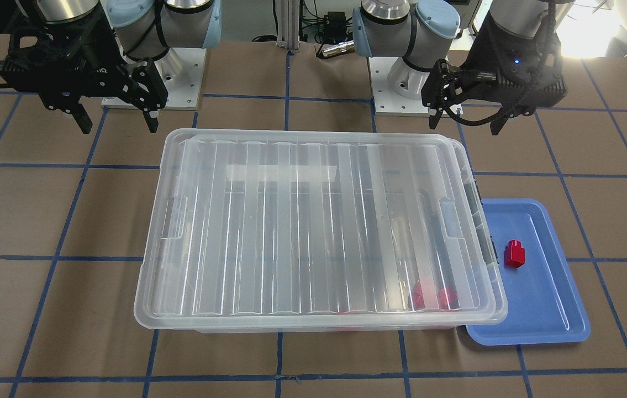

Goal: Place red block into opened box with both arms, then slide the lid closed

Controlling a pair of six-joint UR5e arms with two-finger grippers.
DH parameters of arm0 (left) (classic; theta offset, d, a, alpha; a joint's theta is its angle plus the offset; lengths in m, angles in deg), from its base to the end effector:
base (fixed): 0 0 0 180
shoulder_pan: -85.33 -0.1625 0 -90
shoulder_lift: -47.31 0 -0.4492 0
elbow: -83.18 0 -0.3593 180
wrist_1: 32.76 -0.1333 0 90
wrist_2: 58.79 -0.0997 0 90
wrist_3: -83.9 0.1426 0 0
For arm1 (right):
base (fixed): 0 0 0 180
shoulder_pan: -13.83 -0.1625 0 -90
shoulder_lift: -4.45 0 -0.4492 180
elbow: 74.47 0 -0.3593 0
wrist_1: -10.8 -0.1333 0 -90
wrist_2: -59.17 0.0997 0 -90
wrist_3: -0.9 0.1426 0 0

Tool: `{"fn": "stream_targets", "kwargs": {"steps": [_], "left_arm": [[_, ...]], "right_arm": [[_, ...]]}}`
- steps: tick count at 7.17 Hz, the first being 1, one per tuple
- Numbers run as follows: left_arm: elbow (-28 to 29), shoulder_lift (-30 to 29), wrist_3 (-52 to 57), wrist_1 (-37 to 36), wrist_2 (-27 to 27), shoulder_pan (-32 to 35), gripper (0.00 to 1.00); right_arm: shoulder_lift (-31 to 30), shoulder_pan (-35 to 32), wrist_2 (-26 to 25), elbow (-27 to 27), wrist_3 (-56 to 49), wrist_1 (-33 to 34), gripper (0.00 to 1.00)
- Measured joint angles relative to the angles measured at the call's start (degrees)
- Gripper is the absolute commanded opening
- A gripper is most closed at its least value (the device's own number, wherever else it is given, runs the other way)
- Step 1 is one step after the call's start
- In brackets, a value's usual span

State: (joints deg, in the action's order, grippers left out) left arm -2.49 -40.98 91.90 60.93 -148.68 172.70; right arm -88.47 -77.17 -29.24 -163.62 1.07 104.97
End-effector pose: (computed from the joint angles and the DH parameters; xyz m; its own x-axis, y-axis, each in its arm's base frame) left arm -0.1128 -0.4550 0.5109 -0.9956 0.0935 -0.0038 0.0936 0.9948 -0.0409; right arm 0.1452 -0.4516 0.5073 -0.9994 -0.0183 -0.0279 -0.0143 0.9903 -0.1381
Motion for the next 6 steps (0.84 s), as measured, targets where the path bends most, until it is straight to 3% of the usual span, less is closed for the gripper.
{"fn": "stream_targets", "kwargs": {"steps": [3,6], "left_arm": [[-0.14,0.06,1.12,-0.17,0.15,-0.46,1.0],[-0.43,-1.22,12.22,-0.15,0.49,-9.42,1.0]], "right_arm": [[0.23,0.03,0.13,-2.22,0.27,0.63,1.0],[8.27,0.09,-0.66,-10.34,-0.24,13.79,1.0]]}}
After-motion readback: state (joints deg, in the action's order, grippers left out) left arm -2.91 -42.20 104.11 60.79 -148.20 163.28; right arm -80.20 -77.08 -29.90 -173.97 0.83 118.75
